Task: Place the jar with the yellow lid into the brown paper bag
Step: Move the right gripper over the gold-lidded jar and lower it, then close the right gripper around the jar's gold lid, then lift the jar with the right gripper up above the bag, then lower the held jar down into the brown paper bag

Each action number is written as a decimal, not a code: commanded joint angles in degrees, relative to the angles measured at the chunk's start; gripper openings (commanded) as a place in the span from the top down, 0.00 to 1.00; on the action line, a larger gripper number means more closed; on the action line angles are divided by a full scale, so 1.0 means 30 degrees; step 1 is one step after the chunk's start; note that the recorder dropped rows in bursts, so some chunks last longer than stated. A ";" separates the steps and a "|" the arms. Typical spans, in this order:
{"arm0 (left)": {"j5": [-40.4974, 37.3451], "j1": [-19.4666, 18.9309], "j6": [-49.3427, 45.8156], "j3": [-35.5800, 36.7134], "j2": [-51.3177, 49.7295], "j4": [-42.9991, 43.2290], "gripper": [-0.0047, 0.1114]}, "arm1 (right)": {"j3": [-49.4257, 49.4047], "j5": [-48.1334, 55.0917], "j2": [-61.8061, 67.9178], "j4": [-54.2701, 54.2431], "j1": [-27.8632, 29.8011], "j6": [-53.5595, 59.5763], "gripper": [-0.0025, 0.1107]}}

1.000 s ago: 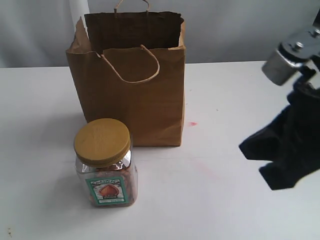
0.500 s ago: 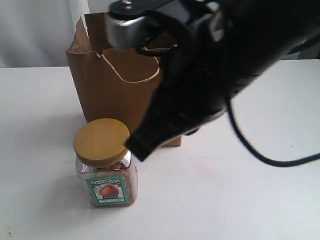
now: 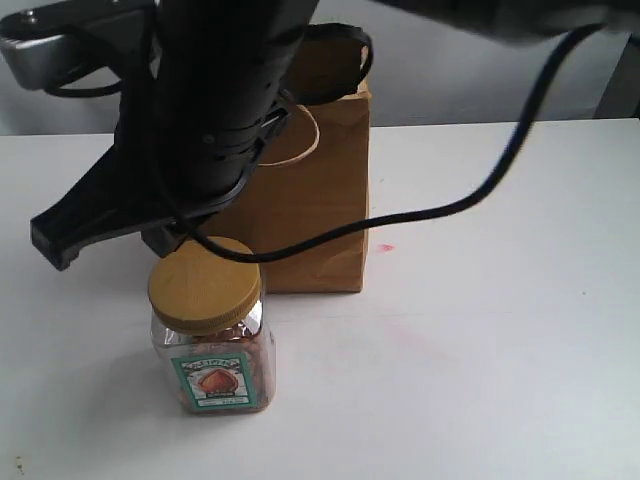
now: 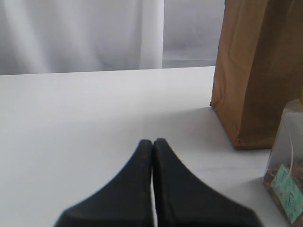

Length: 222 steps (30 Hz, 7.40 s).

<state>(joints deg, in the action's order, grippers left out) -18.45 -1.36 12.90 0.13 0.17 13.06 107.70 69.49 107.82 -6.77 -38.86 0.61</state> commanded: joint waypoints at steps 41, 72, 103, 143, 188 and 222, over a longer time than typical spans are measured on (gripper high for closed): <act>0.0070 0.0050 0.0074 -0.0043 -0.0057 -0.0072 0.95 | 0.0367 0.0156 0.1185 0.2256 -0.0018 -0.0304 0.05; 0.0070 0.0050 0.0074 -0.0043 -0.0057 -0.0072 0.95 | 0.0332 0.0156 0.3100 0.3792 -0.0018 -0.6025 0.05; 0.0070 0.0050 0.0074 -0.0043 -0.0057 -0.0072 0.95 | 0.0332 0.0156 0.3795 0.3964 -0.0018 -0.5735 0.08; 0.0070 0.0050 0.0074 -0.0043 -0.0057 -0.0072 0.95 | 0.0366 0.0156 -0.5495 -0.0480 -0.0018 -0.4168 0.98; 0.0070 0.0050 0.0074 -0.0043 -0.0057 -0.0072 0.95 | 0.0366 -1.1132 -0.3412 1.7105 0.0368 -0.6266 0.98; 0.0070 0.0050 0.0074 -0.0043 -0.0057 -0.0072 0.95 | 0.0332 -0.8016 0.0194 1.0696 0.3266 -0.8641 0.98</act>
<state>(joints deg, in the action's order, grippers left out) -18.45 -1.36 12.90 0.13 0.17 13.06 108.44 46.22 109.13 26.30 -30.68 -26.64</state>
